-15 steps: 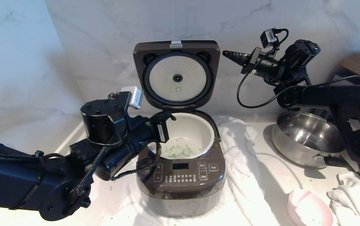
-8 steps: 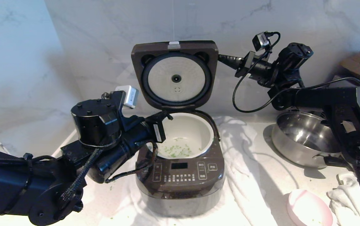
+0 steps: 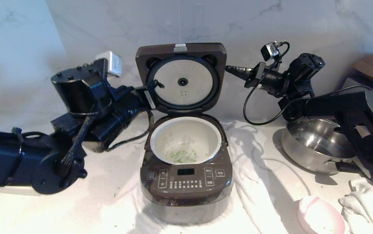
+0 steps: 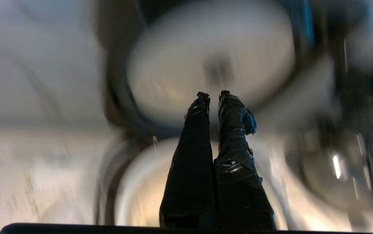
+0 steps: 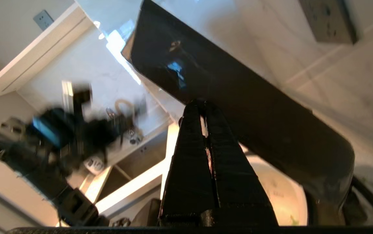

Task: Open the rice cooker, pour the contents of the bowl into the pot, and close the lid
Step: Close the rice cooker

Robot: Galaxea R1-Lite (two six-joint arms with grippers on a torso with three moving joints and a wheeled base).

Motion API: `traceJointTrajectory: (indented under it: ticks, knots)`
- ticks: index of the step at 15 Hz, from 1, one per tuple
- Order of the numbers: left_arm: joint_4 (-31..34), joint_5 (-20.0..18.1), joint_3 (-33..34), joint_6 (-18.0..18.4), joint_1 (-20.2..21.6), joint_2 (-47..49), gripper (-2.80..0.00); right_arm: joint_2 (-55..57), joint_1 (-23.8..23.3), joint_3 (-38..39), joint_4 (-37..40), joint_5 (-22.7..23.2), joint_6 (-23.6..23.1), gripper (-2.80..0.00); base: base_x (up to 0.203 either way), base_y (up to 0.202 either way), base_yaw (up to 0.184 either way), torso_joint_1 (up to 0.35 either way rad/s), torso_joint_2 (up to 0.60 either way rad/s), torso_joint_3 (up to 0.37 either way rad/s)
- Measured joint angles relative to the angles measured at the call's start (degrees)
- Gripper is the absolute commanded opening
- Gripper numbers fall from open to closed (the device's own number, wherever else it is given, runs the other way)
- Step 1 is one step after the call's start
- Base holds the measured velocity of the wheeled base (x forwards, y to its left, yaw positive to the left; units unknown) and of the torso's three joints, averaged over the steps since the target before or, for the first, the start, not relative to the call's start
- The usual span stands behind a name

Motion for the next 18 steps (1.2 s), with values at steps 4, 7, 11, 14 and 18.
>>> traceJointTrajectory:
  ticks: [4, 7, 11, 14, 18]
  knots:
    - [2.5, 6.4, -18.0, 0.4, 1.8, 4.1, -2.80, -1.0, -0.4, 0.7, 0.0, 1.6, 0.8, -2.80, 0.000, 0.000, 0.000, 0.000, 0.00, 0.000]
    - [5.2, 9.5, -28.3, 3.7, 1.8, 5.7, -2.80, -1.7, -0.5, 0.7, -0.1, 1.6, 2.3, -2.80, 0.000, 0.000, 0.000, 0.000, 0.00, 0.000]
    - [6.0, 14.3, -46.0, 14.2, -0.1, 15.0, -2.80, -4.2, -0.5, 6.0, -1.0, 1.6, 2.5, -2.80, 0.000, 0.000, 0.000, 0.000, 0.00, 0.000]
    - [8.7, 13.4, -51.0, 21.2, -2.1, 21.7, -2.80, -7.9, -0.7, 13.1, -3.1, 1.6, 2.4, -2.80, 0.000, 0.000, 0.000, 0.000, 0.00, 0.000]
    - [8.7, 15.1, -54.0, 24.0, -2.9, 27.5, -2.80, -14.6, -0.6, 25.0, -7.9, 1.7, 2.4, -2.80, 0.000, 0.000, 0.000, 0.000, 0.00, 0.000]
